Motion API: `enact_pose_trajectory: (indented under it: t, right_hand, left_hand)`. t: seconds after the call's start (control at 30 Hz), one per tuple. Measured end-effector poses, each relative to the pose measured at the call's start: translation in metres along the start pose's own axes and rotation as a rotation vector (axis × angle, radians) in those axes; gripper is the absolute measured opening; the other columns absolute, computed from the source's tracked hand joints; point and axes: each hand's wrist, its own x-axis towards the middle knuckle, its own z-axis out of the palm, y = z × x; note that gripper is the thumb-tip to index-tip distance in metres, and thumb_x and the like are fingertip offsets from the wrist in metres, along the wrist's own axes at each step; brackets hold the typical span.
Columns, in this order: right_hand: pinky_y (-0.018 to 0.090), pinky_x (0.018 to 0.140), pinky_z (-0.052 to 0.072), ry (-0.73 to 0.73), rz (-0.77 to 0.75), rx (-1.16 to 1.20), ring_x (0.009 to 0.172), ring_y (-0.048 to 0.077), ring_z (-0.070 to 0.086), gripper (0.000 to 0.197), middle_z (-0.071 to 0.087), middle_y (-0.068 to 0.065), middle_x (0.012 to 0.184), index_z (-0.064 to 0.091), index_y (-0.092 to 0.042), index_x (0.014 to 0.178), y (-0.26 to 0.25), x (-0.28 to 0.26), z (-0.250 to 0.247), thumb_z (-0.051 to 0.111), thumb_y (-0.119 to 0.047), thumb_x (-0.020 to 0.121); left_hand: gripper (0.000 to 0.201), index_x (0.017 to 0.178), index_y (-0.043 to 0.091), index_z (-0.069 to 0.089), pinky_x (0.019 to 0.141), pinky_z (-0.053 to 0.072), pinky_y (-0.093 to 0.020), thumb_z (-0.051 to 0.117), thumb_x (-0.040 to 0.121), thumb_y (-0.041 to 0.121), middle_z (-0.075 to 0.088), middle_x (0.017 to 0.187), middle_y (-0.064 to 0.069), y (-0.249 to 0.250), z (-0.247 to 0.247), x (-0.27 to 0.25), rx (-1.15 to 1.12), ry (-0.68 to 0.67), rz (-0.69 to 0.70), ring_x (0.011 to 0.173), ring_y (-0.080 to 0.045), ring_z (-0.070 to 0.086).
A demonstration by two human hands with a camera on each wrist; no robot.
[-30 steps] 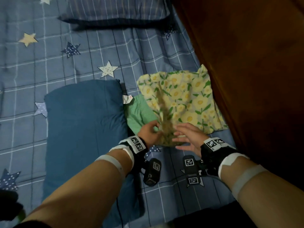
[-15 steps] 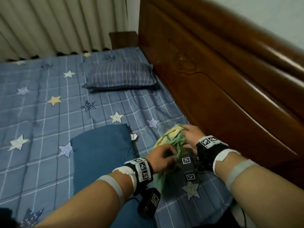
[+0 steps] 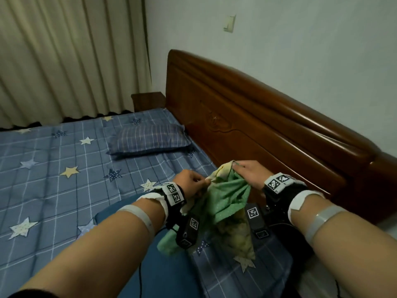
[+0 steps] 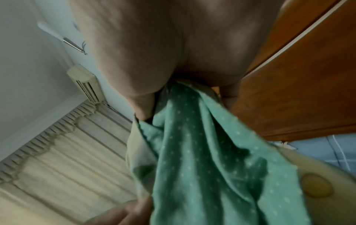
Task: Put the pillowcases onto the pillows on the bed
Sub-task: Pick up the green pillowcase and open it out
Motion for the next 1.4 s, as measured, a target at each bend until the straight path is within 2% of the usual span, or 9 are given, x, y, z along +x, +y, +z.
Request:
enact_pose_trajectory:
  t: [0.17, 0.37, 0.57, 0.63, 0.77, 0.87, 1.1, 1.27, 1.4]
  right_hand:
    - [0.040, 0.097, 0.050, -0.086, -0.029, -0.219, 0.106, 0.020, 0.065, 0.030, 0.071, 0.003, 0.111, 0.069, -0.021, 0.117, -0.001, -0.009, -0.011, 0.055, -0.038, 0.096]
    - [0.043, 0.087, 0.054, -0.016, -0.092, -0.345, 0.091, 0.023, 0.068, 0.029, 0.074, 0.005, 0.097, 0.071, -0.029, 0.108, -0.019, 0.002, -0.011, 0.060, -0.048, 0.090]
    - [0.039, 0.085, 0.048, 0.033, -0.096, -0.304, 0.095, 0.030, 0.065, 0.047, 0.071, 0.014, 0.101, 0.069, -0.009, 0.104, -0.036, 0.025, -0.035, 0.042, -0.046, 0.098]
    - [0.035, 0.075, 0.046, 0.008, -0.136, -0.317, 0.087, 0.025, 0.065, 0.037, 0.071, 0.010, 0.094, 0.071, -0.012, 0.106, -0.040, 0.028, -0.045, 0.046, -0.039, 0.099]
    - [0.039, 0.089, 0.054, 0.017, -0.198, -0.343, 0.099, 0.022, 0.066, 0.026, 0.071, 0.003, 0.110, 0.069, -0.026, 0.116, -0.043, 0.032, -0.059, 0.055, -0.024, 0.094]
    - [0.039, 0.089, 0.053, 0.161, -0.203, -0.386, 0.105, 0.026, 0.060, 0.023, 0.067, 0.001, 0.111, 0.070, -0.039, 0.100, -0.047, 0.034, -0.061, 0.060, -0.024, 0.088]
    - [0.013, 0.067, 0.046, 0.039, -0.365, -0.278, 0.078, 0.006, 0.062, 0.016, 0.072, -0.001, 0.094, 0.076, -0.022, 0.098, -0.060, 0.022, -0.047, 0.064, -0.017, 0.089]
    - [0.025, 0.049, 0.045, -0.167, -0.313, -0.106, 0.046, 0.009, 0.056, 0.017, 0.060, 0.002, 0.059, 0.062, -0.019, 0.078, -0.066, 0.020, -0.030, 0.059, -0.022, 0.094]
    - [0.030, 0.066, 0.055, -0.179, -0.238, -0.068, 0.070, 0.019, 0.063, 0.017, 0.062, 0.004, 0.075, 0.058, -0.016, 0.083, -0.056, 0.026, -0.026, 0.061, -0.029, 0.094]
  left_hand:
    - [0.024, 0.084, 0.022, 0.075, 0.058, 0.059, -0.024, 0.062, 0.095, 0.038, 0.071, 0.061, 0.008, 0.017, -0.044, -0.013, 0.039, 0.229, 0.020, 0.052, -0.002, 0.067]
    - [0.013, 0.101, 0.024, 0.070, 0.077, 0.055, -0.033, 0.058, 0.096, 0.025, 0.073, 0.093, 0.001, 0.067, -0.087, -0.018, 0.164, 0.516, 0.205, 0.086, -0.020, 0.067]
    - [0.037, 0.124, 0.026, 0.057, 0.077, 0.047, -0.030, 0.066, 0.088, 0.020, 0.068, 0.113, -0.005, 0.089, -0.109, -0.013, 0.420, 0.479, 0.323, 0.101, -0.027, 0.065]
    - [0.032, 0.114, 0.023, 0.059, 0.071, 0.044, -0.029, 0.072, 0.085, 0.026, 0.068, 0.103, -0.004, 0.096, -0.114, -0.011, 0.507, 0.499, 0.296, 0.095, -0.026, 0.065]
    - [0.031, 0.085, 0.027, 0.050, 0.062, 0.038, -0.029, 0.075, 0.078, 0.044, 0.059, 0.084, 0.003, 0.103, -0.114, -0.010, 0.597, 0.431, 0.199, 0.081, -0.022, 0.060]
    - [0.039, 0.086, 0.029, 0.043, 0.065, 0.042, -0.032, 0.074, 0.076, 0.050, 0.056, 0.086, 0.005, 0.108, -0.103, -0.010, 0.651, 0.328, 0.153, 0.079, -0.020, 0.054]
    - [0.035, 0.114, 0.023, 0.042, 0.080, 0.052, -0.045, 0.061, 0.085, 0.019, 0.051, 0.117, -0.006, 0.110, -0.076, -0.011, 0.726, 0.291, 0.083, 0.105, -0.030, 0.055]
    - [0.045, 0.122, 0.031, 0.044, 0.081, 0.055, -0.046, 0.058, 0.085, 0.011, 0.066, 0.111, -0.003, 0.107, -0.052, -0.014, 0.582, 0.152, 0.272, 0.099, -0.028, 0.063]
    - [0.041, 0.114, 0.035, 0.048, 0.076, 0.058, -0.050, 0.051, 0.088, 0.004, 0.068, 0.101, -0.002, 0.096, -0.048, -0.014, 0.321, 0.115, 0.180, 0.085, -0.023, 0.066]
